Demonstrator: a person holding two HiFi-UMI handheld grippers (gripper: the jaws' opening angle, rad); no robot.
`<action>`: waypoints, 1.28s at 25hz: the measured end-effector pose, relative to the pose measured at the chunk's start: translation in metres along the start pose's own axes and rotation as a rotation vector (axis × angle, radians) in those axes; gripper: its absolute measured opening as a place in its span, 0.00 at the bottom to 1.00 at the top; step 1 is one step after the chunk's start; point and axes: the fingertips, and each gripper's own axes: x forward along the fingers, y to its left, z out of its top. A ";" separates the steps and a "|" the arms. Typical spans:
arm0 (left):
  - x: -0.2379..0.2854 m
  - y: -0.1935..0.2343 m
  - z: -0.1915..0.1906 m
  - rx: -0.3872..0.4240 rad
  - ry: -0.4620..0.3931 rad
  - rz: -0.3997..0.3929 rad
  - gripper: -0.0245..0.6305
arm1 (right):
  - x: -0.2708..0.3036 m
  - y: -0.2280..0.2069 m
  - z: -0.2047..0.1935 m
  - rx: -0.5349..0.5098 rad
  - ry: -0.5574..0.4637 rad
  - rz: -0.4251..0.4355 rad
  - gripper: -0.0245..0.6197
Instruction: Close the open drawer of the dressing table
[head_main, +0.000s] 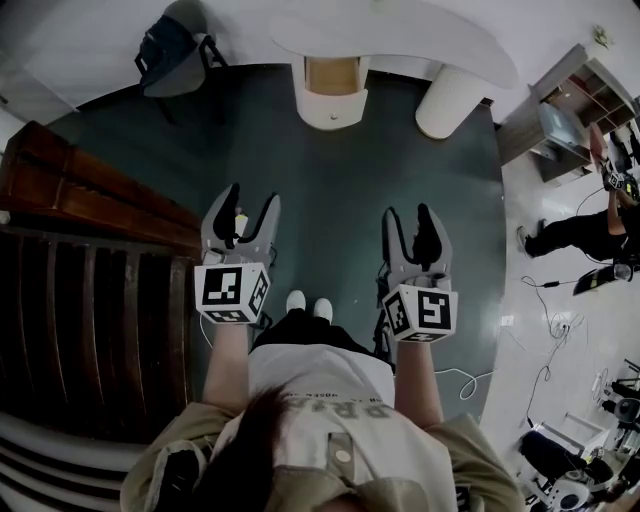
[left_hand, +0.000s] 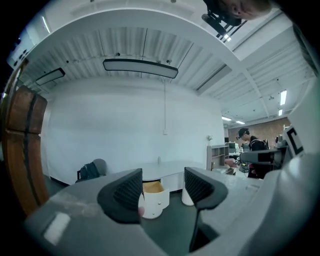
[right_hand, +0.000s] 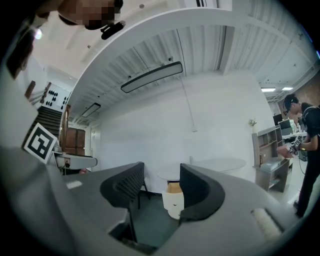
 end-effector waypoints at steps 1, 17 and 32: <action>0.000 0.002 -0.003 -0.002 0.007 0.005 0.45 | 0.000 0.000 -0.002 0.000 0.007 0.000 0.37; 0.071 0.065 -0.021 -0.004 0.030 -0.004 0.45 | 0.080 0.004 -0.041 -0.049 0.065 -0.045 0.37; 0.130 0.140 0.007 0.005 -0.010 -0.012 0.45 | 0.161 0.009 -0.021 -0.072 0.015 -0.082 0.37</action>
